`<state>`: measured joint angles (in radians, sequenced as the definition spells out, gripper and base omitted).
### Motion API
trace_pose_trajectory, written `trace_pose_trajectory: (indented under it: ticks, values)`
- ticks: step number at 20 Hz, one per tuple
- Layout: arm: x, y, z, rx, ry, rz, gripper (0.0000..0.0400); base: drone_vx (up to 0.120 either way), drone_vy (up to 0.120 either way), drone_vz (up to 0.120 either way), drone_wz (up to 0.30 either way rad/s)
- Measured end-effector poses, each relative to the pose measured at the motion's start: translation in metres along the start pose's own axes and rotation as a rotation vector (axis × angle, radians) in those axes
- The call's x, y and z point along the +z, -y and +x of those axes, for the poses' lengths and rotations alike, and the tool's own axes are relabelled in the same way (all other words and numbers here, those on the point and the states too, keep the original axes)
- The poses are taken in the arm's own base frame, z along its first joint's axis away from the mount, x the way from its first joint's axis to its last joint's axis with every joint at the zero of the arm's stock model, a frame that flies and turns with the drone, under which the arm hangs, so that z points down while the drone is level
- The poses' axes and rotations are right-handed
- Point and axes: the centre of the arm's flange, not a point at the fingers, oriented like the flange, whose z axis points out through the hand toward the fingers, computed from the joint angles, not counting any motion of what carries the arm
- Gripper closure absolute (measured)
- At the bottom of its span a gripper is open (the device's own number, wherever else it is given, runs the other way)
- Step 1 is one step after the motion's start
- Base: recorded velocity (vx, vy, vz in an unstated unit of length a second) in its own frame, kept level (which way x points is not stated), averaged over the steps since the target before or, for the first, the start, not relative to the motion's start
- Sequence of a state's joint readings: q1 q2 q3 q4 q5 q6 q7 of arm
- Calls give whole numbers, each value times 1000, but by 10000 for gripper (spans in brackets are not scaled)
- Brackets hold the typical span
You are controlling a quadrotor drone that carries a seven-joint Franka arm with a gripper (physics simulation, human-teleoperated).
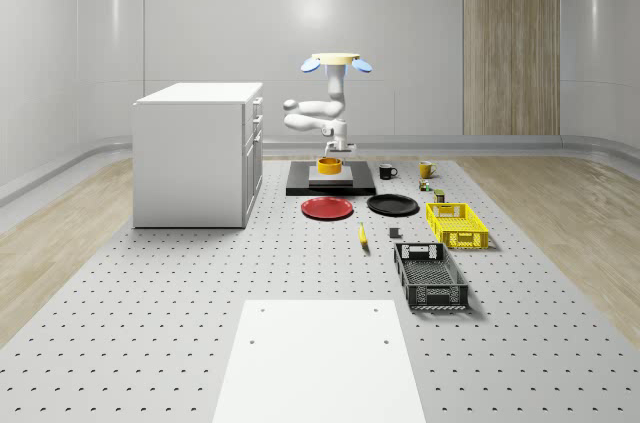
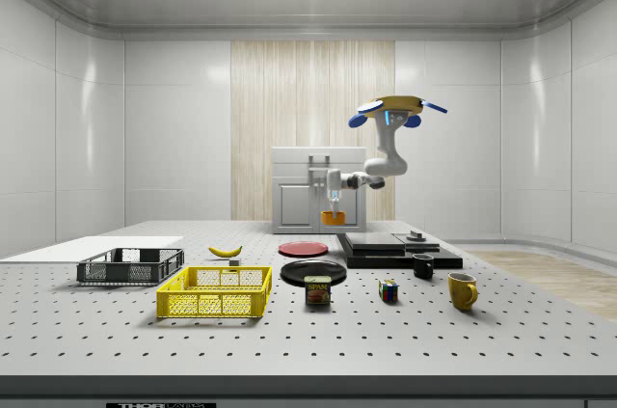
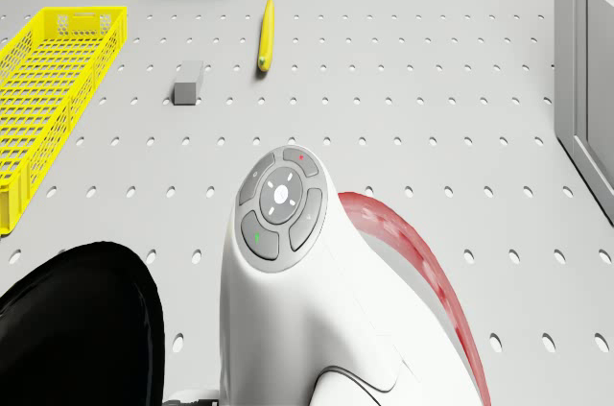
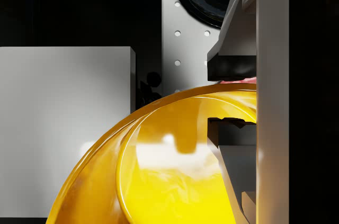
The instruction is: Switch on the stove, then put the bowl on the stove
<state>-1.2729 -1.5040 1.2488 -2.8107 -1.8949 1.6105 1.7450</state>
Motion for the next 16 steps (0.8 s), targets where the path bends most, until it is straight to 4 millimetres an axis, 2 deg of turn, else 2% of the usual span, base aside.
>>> trace_pose_trajectory:
  ticks: [5,10,16]
  values:
    - [0,0,0,0,0,0,300,-120,0,0,0]
    - [0,0,0,0,0,0,300,-120,0,-96,0]
    - [0,0,0,0,0,0,300,-120,0,0,0]
